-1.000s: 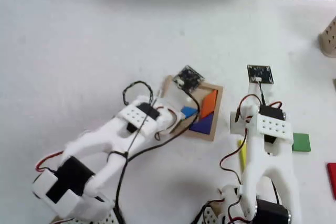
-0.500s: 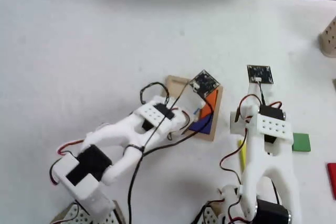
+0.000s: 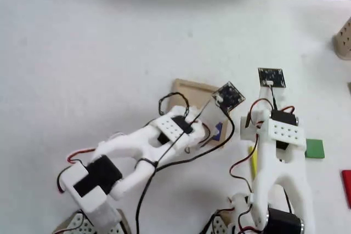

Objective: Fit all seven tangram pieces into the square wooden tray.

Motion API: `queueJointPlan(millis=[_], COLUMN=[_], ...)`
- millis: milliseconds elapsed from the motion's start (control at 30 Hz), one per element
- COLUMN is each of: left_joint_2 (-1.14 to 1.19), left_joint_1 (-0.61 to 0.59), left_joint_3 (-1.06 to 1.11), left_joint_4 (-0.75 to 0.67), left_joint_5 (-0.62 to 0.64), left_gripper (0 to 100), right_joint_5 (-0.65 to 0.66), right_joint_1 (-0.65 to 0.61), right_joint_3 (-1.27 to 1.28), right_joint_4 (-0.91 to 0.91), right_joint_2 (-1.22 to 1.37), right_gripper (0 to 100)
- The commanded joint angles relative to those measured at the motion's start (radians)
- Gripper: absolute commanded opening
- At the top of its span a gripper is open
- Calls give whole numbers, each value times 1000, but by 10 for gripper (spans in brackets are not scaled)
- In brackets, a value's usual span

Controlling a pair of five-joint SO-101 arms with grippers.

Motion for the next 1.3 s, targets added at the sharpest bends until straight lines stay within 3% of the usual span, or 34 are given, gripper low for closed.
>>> queueJointPlan(millis=[0,400,567,733,900,1100,1267], left_joint_2=[-12,-243,-262,-248,-104,61,102], left_joint_1=[24,-28,-193,-414,-519,-584,-601], left_joint_3=[-43,48,35,32,-34,-242,-310], left_joint_4=[-23,12,-8,-133,-226,-129,-75], left_joint_5=[74,78,75,72,72,72,72], left_gripper=[21,21,23,24,24,24,24], right_joint_5=[-8,-8,-8,0,63,196,279], right_joint_1=[-13,-13,-13,-12,1,150,326], right_joint_3=[-9,-11,-11,-12,-74,-324,-457], right_joint_4=[-16,-18,-18,-18,61,282,303], right_joint_2=[-25,-25,-25,-25,-35,-25,-22], right_gripper=[22,22,22,26,120,180,197])
